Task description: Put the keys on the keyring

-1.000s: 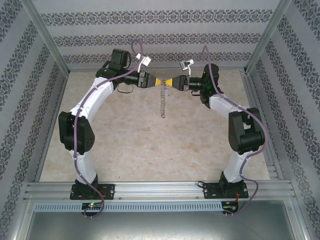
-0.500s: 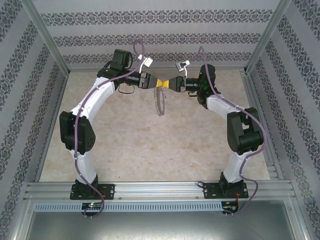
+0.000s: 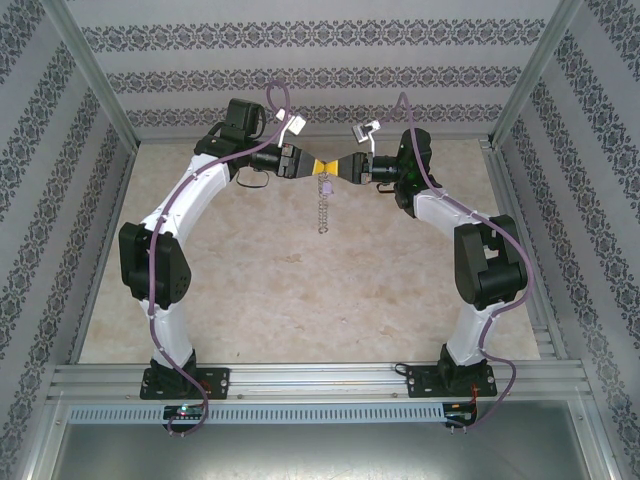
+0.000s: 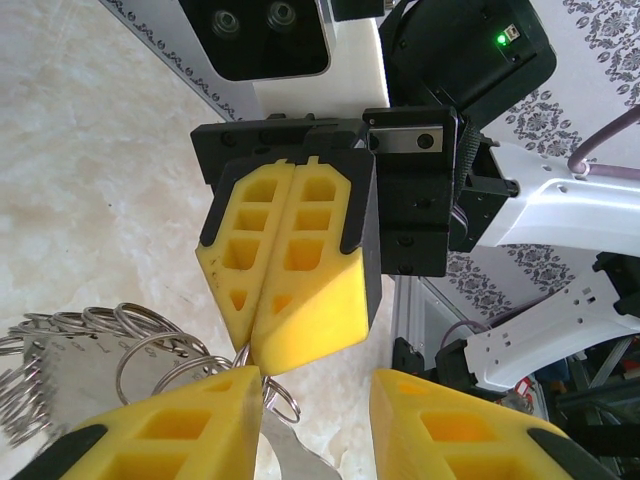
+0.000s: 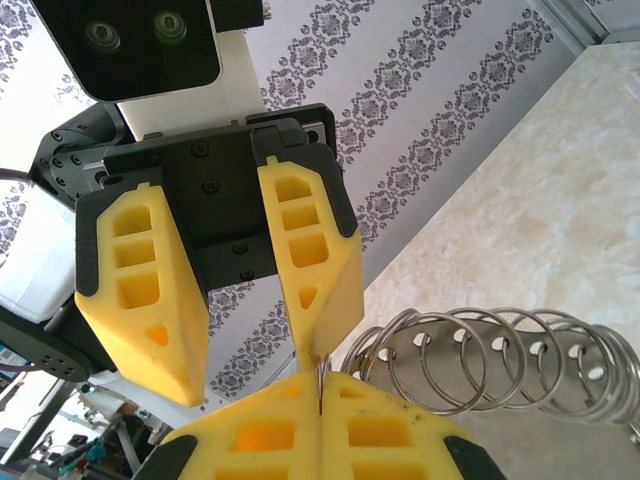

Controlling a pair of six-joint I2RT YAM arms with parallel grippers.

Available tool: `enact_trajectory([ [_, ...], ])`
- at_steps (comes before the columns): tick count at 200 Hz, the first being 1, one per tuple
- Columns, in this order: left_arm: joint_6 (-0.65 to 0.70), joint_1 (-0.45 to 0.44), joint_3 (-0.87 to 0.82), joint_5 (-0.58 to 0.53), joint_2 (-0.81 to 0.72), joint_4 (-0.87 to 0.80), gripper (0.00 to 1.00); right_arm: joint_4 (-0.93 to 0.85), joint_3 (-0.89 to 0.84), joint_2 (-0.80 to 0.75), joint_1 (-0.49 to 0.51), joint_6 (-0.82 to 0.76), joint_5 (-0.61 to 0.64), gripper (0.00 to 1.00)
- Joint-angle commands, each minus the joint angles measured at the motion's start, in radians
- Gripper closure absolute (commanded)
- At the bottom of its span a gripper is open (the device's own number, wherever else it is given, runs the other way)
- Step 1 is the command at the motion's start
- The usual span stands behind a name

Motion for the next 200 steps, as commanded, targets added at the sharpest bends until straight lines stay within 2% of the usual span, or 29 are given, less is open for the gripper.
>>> enact_trajectory([
  [1,0.025,0.004,0.027,-0.006,-0.002,-0.022,0.66,0.028,0.004,-0.025,-0.001,-0.027,-0.019,1.00],
  [96,0.025,0.019,0.006,-0.016,-0.040,0.004,0.63,0.028,-0.009,-0.029,-0.006,-0.033,-0.017,1.00],
  [150,-0.031,0.038,-0.042,-0.039,-0.064,0.098,0.62,0.028,-0.011,-0.033,-0.005,-0.033,-0.015,1.00],
  [200,-0.065,0.033,-0.056,-0.006,-0.039,0.124,0.62,0.028,-0.005,-0.031,-0.001,-0.032,-0.009,1.00],
])
